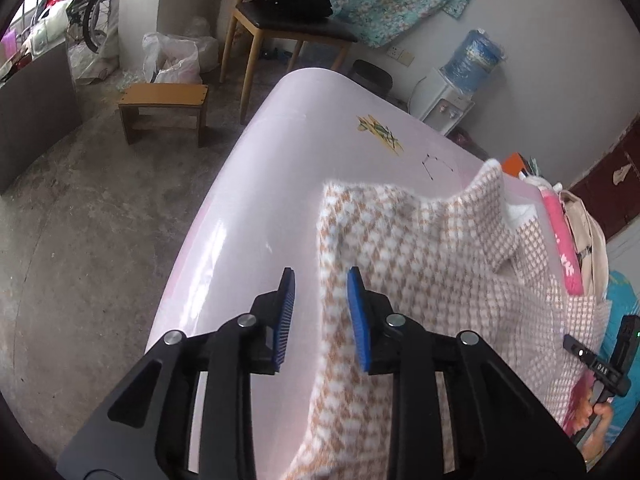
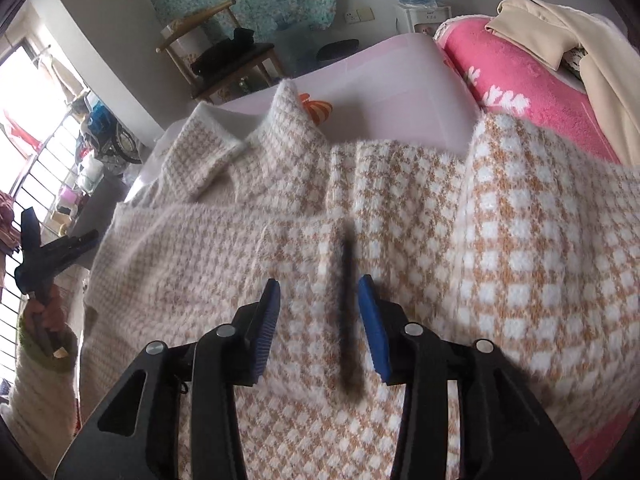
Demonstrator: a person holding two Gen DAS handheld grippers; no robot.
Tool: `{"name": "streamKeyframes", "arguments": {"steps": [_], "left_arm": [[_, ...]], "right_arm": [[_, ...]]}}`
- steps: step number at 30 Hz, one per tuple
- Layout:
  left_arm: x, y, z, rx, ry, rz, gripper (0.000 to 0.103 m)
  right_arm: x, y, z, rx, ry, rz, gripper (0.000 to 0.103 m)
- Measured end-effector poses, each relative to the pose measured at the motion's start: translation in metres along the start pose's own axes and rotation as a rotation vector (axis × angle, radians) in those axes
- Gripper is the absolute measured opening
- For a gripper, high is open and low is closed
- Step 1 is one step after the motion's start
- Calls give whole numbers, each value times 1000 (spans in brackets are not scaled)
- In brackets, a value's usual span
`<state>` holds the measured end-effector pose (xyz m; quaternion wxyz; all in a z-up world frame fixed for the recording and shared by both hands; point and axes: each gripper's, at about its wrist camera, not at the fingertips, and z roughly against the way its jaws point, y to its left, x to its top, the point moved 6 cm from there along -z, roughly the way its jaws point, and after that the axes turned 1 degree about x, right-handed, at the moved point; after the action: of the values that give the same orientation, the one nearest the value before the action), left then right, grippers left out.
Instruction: Fold large clothes
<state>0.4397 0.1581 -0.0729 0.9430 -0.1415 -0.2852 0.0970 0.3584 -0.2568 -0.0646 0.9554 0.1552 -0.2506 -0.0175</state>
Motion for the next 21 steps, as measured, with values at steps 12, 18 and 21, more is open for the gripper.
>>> {"name": "streamKeyframes", "arguments": {"steps": [12,18,21], "left_arm": [[-71,-50,54,-19,-97,-226,26],[-91,-63,4,61,-1,-276,27],[-93,-64,9,70,11,-307,27]], "right_arm": [[-4,51,13,-108,-84,174,42],[-20,57,-27,-146,10,261,42],[-19,52,-24,-123,21,251,42]]}}
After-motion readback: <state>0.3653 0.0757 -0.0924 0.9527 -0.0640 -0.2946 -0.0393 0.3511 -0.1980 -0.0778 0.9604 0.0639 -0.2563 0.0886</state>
